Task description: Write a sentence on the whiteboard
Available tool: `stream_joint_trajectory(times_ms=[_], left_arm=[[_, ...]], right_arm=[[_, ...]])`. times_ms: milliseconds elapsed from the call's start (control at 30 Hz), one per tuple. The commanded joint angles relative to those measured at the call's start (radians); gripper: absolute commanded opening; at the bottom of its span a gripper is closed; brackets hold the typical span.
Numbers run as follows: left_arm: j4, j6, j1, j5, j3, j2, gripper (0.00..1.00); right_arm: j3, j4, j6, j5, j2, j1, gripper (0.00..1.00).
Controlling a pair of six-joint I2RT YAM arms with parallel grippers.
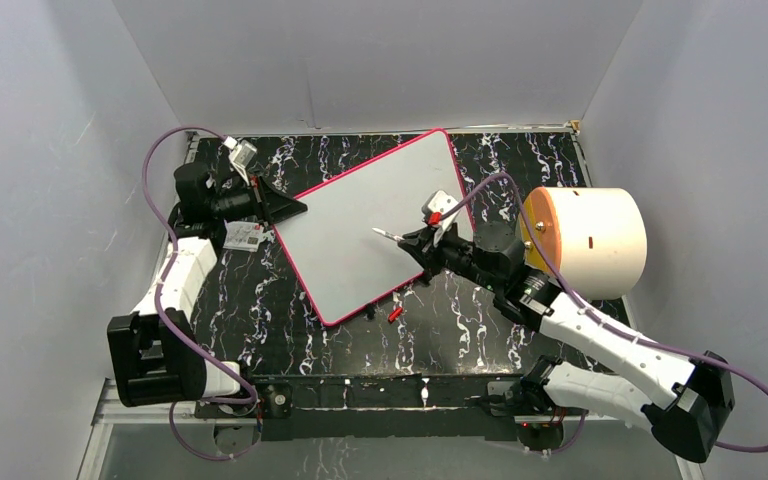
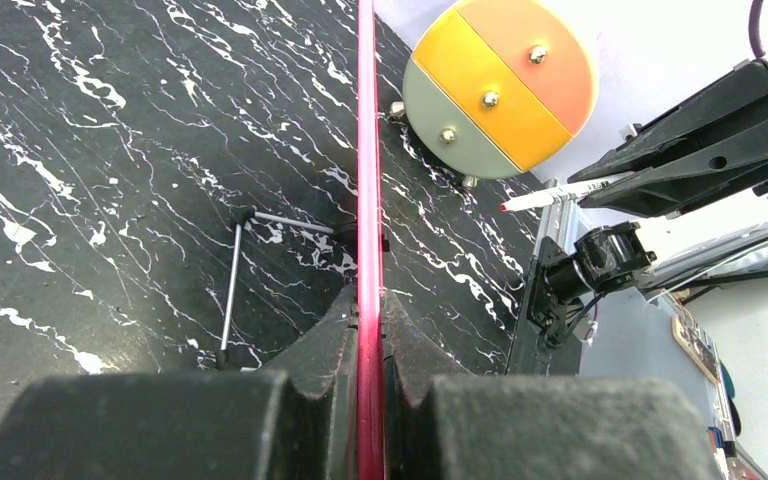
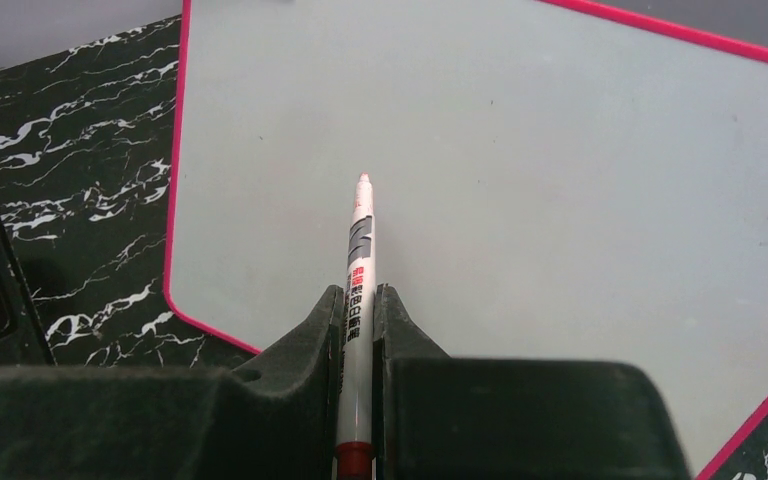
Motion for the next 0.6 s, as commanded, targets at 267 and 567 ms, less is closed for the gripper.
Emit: stream_joint_trajectory(times_ms=[267, 567], left_arm=[[-0.022, 0.056, -0.028, -0.161, -0.050, -0.050, 0.00], [0.021, 0.051, -0.028, -0.201, -0.073, -0.066, 0.00]], right_arm=[[0.162, 0.071, -0.061, 0.196, 0.126, 0.124, 0.00], [0.247, -0.028, -0.059, 0.411, 0.214, 0.225, 0.00]])
